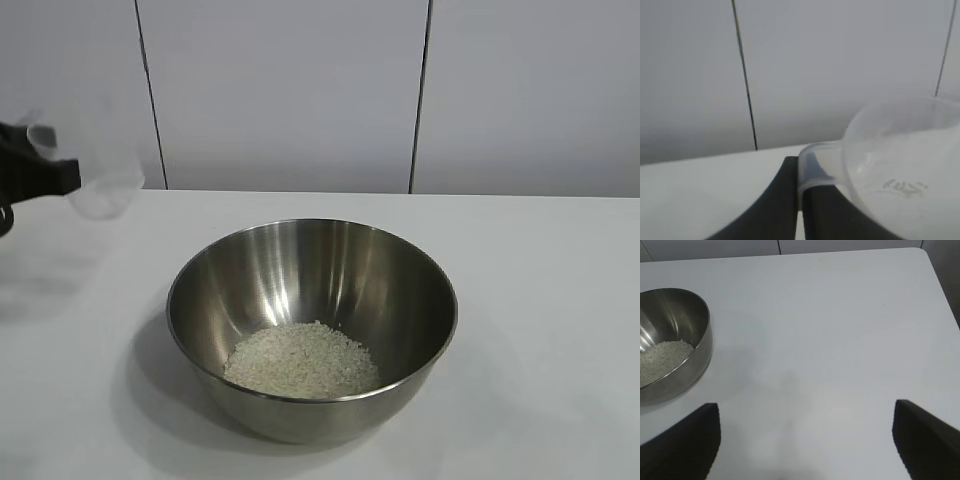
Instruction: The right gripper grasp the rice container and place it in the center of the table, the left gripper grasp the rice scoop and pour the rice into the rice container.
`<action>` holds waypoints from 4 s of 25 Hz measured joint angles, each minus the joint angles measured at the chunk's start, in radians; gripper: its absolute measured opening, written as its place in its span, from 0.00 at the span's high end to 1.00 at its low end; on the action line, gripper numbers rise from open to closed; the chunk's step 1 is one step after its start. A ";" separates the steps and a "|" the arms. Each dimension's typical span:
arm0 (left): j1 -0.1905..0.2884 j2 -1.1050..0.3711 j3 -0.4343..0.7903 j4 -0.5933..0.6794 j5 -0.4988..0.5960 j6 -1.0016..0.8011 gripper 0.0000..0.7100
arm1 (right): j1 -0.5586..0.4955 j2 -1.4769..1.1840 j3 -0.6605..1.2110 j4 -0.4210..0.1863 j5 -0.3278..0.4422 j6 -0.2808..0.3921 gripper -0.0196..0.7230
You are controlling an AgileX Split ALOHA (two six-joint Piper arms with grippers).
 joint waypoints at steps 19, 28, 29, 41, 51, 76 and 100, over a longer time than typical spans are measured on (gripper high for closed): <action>0.041 0.254 -0.058 0.133 -0.003 -0.004 0.86 | 0.000 0.000 0.000 0.000 0.001 0.000 0.11; 0.041 0.254 0.036 0.116 -0.010 0.024 0.39 | 0.000 0.000 0.000 0.000 0.001 0.000 0.11; 0.041 0.254 0.048 0.114 -0.011 0.038 0.37 | 0.000 0.000 0.000 0.000 0.001 0.000 0.11; 0.040 0.023 0.135 0.136 0.039 0.032 0.15 | 0.000 0.000 0.000 -0.001 0.000 0.000 0.11; -0.010 -0.338 -0.319 0.260 1.127 -0.115 0.15 | 0.000 0.000 0.000 -0.001 0.000 0.000 0.11; 0.738 -0.481 -0.865 -0.493 1.877 0.486 0.15 | 0.000 0.000 0.000 -0.001 0.001 0.000 0.11; 0.602 -1.132 -0.543 -0.569 2.073 0.334 0.15 | 0.000 0.000 0.000 0.000 0.000 0.000 0.11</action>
